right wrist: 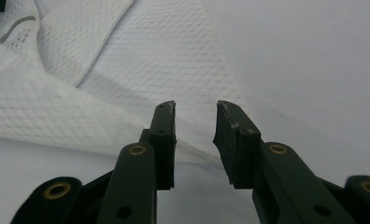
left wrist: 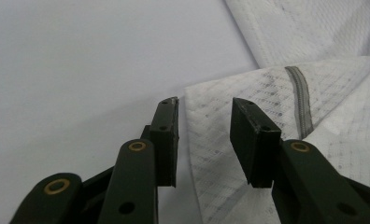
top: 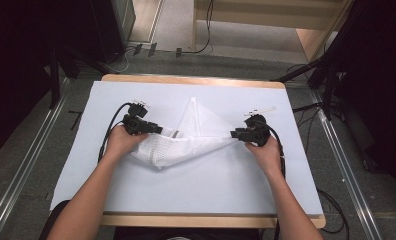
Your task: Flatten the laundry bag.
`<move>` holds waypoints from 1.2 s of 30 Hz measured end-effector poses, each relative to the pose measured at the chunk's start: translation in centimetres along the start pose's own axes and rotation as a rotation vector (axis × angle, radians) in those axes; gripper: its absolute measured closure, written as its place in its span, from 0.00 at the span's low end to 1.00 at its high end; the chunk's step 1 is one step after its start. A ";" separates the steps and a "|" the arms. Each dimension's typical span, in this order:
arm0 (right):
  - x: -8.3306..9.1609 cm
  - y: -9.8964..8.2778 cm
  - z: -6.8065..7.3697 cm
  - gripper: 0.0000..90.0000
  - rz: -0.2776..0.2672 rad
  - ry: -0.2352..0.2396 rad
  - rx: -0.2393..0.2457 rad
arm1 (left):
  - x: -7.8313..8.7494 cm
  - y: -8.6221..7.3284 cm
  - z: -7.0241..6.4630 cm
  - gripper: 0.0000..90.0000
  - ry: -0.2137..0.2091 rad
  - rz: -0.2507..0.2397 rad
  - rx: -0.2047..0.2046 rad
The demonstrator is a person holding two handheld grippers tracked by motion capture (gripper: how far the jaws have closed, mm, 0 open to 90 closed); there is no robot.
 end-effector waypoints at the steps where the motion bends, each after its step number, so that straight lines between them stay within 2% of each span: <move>1: 0.1 -0.1 -0.3 0.77 -0.004 -0.009 -0.001 | -0.1 0.0 -0.2 0.73 0.000 0.002 -0.010; 5: 0.5 -0.5 -1.3 0.73 -0.008 -0.037 -0.032 | -0.4 -0.2 -0.7 0.81 0.013 0.003 -0.039; 8: 0.5 -1.0 -2.0 0.70 0.001 -0.052 -0.058 | -0.6 -0.4 -0.9 0.91 0.020 -0.004 -0.045; 11: 0.2 -1.4 -2.7 0.67 0.011 -0.060 -0.074 | -0.6 -0.4 -1.0 1.00 0.017 0.009 -0.055; 16: -0.2 -1.6 -3.2 0.66 0.015 -0.060 -0.091 | -0.5 -0.4 -1.3 1.00 0.014 0.022 -0.068; 20: -0.5 -1.4 -3.2 0.66 0.008 -0.048 -0.094 | 0.0 -0.4 -1.3 1.00 -0.005 0.005 -0.057; 28: -2.4 -0.4 -2.8 0.66 0.009 -0.037 -0.047 | 0.9 -0.7 -1.6 1.00 -0.032 -0.025 -0.047; 32: -2.9 0.1 -2.2 0.72 0.015 -0.025 -0.017 | 1.4 -0.9 -1.5 1.00 -0.039 -0.042 -0.038; 36: -3.2 0.5 -1.4 0.84 0.050 -0.082 0.049 | 1.6 -1.1 -1.3 1.00 -0.040 -0.049 -0.023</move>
Point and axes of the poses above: each handheld gripper's, and its own axes: x roughly backward along the jaws, y roughly out of its top, z roughly to its left, the point moved 1 cm from there along -x, roughly forward along the jaws, and after that the axes turned 13 degrees about x, right-handed, at the moved point
